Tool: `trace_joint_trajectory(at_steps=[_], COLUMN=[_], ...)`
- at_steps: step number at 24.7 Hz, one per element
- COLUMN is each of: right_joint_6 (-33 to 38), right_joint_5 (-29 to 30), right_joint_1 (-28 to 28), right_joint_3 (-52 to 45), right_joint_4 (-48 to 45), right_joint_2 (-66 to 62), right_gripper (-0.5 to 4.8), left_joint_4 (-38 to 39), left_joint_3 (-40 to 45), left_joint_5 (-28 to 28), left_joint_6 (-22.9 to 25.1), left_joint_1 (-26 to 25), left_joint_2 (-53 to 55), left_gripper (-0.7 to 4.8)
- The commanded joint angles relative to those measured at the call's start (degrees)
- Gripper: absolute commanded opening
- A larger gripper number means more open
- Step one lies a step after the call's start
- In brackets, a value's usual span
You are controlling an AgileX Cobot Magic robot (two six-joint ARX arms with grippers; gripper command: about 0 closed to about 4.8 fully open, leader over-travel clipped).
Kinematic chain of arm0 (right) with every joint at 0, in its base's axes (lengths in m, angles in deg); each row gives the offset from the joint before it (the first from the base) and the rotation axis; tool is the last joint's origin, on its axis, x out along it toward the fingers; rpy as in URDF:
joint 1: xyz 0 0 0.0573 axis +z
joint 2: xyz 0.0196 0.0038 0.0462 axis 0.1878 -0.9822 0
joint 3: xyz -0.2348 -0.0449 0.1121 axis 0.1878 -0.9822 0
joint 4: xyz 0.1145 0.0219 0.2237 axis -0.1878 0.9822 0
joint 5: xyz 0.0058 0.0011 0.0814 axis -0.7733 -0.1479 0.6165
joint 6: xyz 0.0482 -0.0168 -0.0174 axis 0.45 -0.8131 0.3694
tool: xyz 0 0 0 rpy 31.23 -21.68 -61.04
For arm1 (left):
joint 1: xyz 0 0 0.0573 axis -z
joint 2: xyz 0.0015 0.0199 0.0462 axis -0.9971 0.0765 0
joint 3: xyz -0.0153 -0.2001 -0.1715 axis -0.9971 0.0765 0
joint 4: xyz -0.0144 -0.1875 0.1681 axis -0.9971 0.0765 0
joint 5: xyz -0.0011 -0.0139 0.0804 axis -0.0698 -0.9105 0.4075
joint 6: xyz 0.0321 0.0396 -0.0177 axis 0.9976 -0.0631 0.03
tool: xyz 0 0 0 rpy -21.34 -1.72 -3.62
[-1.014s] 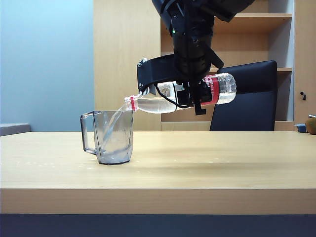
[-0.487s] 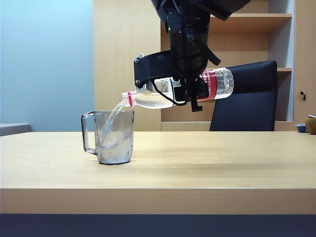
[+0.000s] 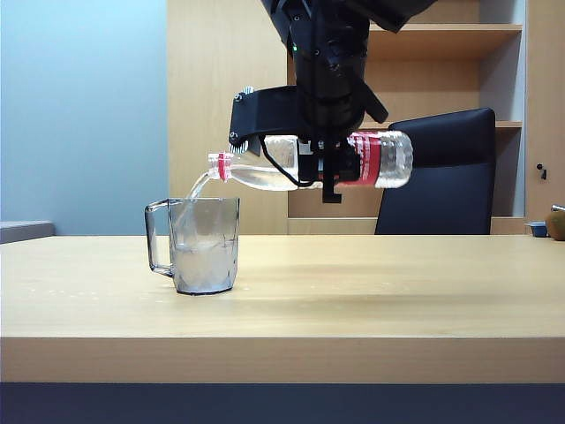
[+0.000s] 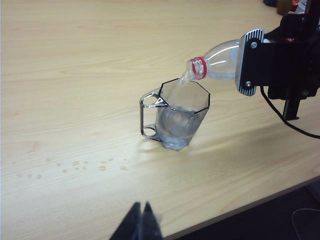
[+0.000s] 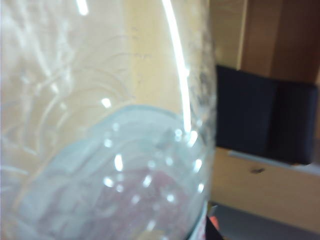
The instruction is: Pick up the mineral water bottle on the table and pour water into the mug until it's half full.
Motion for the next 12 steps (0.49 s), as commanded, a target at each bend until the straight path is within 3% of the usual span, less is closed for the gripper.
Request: trace_joint_trajectory(at_steps=[1,3,5,12], right_joint_6=[11.67,19.06,36.85,62.40], right_joint_5=[0.76,2.64,9.33,22.01], right_joint_1=[0.31,0.33,0.02,-5.20], right_joint_3=[0.37,0.37,-0.90,-13.35], right_joint_4=[2.82,5.01,5.68,-13.22], right_joint_2=[0.81,0.96,2.54,7.69], right_gripper=[2.35,2.35,2.42,2.42], left_joint_4=[-0.37,-0.39,-0.39,-0.33], left_joint_3=[-0.26,-0.26,-0.26,-0.26], left_joint_5=[-0.02,0.00,-0.02,-0.07], left_joint_6=[0.00,0.00,0.00,0.00], left_joint_1=[-0.02,-0.02,-0.02,-0.02], left_joint_2=[-0.04,-0.04,-0.04,-0.04], left_gripper=[-0.06,-0.06,-0.06,-0.06])
